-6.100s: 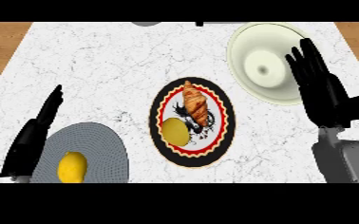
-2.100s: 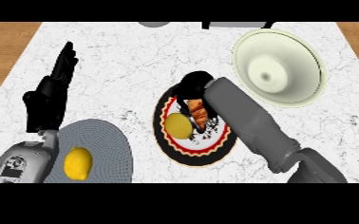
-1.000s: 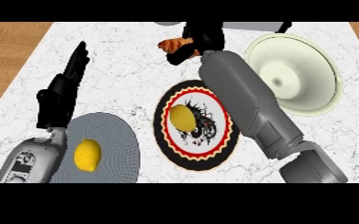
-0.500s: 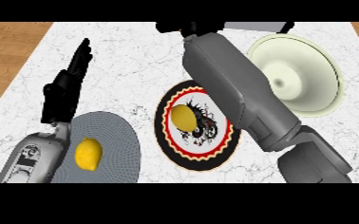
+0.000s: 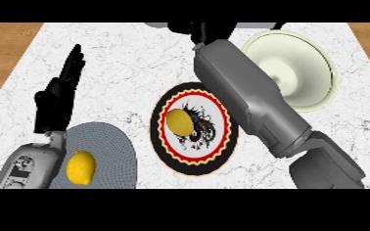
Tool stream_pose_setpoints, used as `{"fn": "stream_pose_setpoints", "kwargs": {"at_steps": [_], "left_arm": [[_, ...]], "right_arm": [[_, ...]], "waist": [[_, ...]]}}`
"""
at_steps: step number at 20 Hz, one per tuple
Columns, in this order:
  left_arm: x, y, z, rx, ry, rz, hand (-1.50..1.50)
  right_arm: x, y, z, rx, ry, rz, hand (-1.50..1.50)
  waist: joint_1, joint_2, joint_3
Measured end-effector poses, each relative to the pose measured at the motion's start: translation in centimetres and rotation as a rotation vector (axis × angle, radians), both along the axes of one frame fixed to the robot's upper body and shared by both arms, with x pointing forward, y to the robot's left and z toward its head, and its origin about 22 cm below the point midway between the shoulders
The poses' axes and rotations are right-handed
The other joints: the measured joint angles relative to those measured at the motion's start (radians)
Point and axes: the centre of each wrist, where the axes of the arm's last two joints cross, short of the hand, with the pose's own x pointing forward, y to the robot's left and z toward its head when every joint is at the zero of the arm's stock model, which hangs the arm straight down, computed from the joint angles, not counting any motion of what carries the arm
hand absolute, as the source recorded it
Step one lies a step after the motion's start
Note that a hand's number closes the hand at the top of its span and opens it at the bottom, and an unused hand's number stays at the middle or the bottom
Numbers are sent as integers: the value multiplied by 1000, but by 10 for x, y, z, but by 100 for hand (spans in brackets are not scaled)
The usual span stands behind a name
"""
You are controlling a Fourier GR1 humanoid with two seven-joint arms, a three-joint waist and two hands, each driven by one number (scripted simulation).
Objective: Pick the croissant from the plate and place it in the bowl
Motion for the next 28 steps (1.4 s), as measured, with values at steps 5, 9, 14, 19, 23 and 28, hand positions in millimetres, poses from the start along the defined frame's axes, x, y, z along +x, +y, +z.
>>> {"fn": "stream_pose_setpoints", "kwargs": {"at_steps": [5, 9, 14, 19, 23, 28], "left_arm": [[-7, 8, 3, 0, -1, 25, 0], [-8, 13, 5, 0, -3, 39, 0], [-12, 9, 3, -1, -8, 41, 0], [-12, 10, 8, -6, -6, 36, 0], [-10, 8, 9, -1, -11, 27, 0], [-3, 3, 6, -9, -20, 18, 0]], "right_arm": [[9, -35, -13, 23, -60, -71, 150], [14, -69, -29, -29, -75, -143, 150], [19, -125, -50, -121, -48, -261, 150], [14, -184, -75, -196, 12, -373, 150], [8, -221, -87, -174, 41, -434, 150], [-1, -249, -99, -12, 46, -455, -150]], "waist": [[-27, -2, 1], [-36, -2, 1], [-36, 0, 1], [-33, 3, 2], [-22, 8, 2], [-12, 17, 4]]}}
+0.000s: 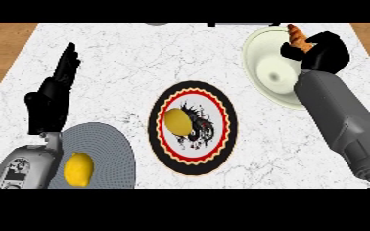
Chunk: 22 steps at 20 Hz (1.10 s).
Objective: Pick the croissant from the plate and place it in the bowl
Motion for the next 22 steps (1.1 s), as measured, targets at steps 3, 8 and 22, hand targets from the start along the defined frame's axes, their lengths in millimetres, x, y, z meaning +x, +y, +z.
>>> {"fn": "stream_pose_setpoints", "kwargs": {"at_steps": [3, 8, 22], "left_arm": [[0, -2, 4, 3, -4, -5, 0], [1, 0, 1, 5, -2, -11, 0], [-4, 8, -1, 5, 13, 31, 0]], "right_arm": [[-9, -7, -12, 67, -40, 30, -150], [-14, -15, -10, 115, -147, 117, -150], [-71, -38, -16, 256, -384, 193, -150]], "waist": [[6, 1, 1], [8, 1, 0], [-32, -17, -3]]}}
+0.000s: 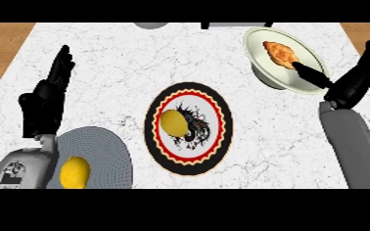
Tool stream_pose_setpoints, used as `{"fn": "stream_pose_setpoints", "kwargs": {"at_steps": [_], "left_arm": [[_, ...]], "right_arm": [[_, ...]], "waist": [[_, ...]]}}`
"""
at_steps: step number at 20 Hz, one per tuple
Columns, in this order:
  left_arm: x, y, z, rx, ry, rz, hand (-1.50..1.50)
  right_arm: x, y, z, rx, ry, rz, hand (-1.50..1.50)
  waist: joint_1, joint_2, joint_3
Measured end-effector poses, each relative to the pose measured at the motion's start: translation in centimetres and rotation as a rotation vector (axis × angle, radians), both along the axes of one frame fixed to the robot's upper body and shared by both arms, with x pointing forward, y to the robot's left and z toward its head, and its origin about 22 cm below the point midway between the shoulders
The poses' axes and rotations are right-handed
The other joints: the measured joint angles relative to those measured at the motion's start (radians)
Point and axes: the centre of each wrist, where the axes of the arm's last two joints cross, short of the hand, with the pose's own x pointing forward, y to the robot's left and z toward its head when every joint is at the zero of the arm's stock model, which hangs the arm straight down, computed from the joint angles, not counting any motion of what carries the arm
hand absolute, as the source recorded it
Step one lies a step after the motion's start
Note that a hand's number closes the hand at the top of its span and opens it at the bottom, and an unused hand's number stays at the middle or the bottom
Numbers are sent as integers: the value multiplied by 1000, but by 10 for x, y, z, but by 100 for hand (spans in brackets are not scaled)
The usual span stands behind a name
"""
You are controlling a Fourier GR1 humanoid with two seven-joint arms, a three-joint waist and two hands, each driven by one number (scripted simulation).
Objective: Pick the croissant from the plate and place it in the bowl
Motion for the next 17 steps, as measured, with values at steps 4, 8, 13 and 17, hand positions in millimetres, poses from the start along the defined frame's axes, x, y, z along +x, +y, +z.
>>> {"fn": "stream_pose_setpoints", "kwargs": {"at_steps": [4, 8, 13, 17], "left_arm": [[-4, 4, -1, 5, 3, 7, 0], [-6, 4, -7, 4, 1, 6, 0], [-1, 0, -5, 2, 1, -4, 0], [-5, -1, -4, -1, 3, -15, 0]], "right_arm": [[-40, 3, -1, 39, -55, 54, -150], [-83, 7, -2, 54, -77, 107, -150], [-127, 16, -6, 55, -94, 156, -150], [-150, 26, -12, 53, -104, 171, -150]], "waist": [[-6, -2, 0], [-4, -1, 0], [2, 2, 0], [8, 3, 0]]}}
